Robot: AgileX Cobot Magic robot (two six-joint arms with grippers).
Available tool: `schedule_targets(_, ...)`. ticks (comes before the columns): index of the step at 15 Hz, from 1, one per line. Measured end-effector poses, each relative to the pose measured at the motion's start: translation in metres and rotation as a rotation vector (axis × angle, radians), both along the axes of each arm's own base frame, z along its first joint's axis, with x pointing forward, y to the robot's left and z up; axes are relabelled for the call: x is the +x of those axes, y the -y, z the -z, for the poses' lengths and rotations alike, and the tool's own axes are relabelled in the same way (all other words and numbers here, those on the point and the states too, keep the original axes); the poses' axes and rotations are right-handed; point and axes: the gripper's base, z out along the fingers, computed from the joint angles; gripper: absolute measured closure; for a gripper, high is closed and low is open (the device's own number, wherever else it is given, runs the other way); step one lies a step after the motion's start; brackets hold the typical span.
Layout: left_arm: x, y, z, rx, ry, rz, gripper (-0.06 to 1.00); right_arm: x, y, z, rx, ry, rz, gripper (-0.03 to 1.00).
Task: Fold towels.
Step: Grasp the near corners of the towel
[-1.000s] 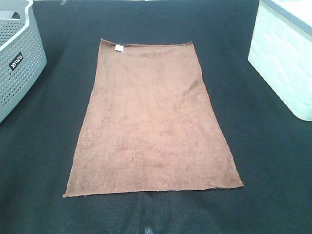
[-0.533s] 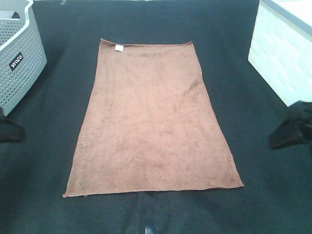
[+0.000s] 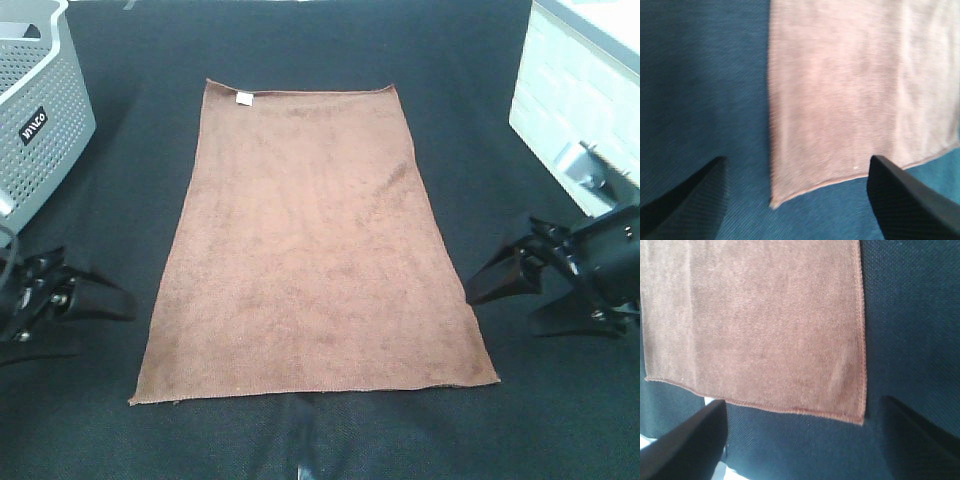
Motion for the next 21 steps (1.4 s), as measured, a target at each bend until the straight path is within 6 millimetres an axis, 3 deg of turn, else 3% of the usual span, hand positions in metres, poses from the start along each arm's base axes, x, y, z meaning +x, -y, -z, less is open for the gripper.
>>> schedule_targets(5, 0.006, 0.009, 0.036, -0.012, -0.073, 0.047, 0.22, 0.005, -0.013, 0.023, -0.035, -0.009, -0.050, 0.20)
schedule_targets(9, 0.016, 0.031, 0.040, -0.044, -0.068, 0.110, 0.23, 0.008, -0.026, 0.039, -0.060, -0.028, -0.023, 0.20)
schedule_targets(12, 0.027, 0.051, 0.043, -0.056, -0.052, 0.168, 0.27, 0.025, -0.033, 0.050, -0.016, -0.051, -0.049, 0.30)
schedule_targets(14, 0.027, 0.053, 0.046, -0.038, -0.058, 0.171, 0.42, 0.033, -0.035, 0.055, -0.005, -0.061, -0.053, 0.48)
schedule_targets(17, 0.027, 0.051, 0.048, -0.011, -0.057, 0.175, 0.86, 0.036, -0.035, 0.056, -0.008, -0.057, -0.053, 0.89)
schedule_targets(18, 0.027, 0.051, 0.049, -0.006, -0.057, 0.179, 0.93, 0.036, -0.035, 0.056, -0.007, -0.059, -0.050, 0.97)
schedule_targets(21, 0.027, 0.051, 0.046, 0.001, -0.048, 0.195, 0.94, 0.035, -0.036, 0.052, 0.006, -0.073, -0.025, 0.97)
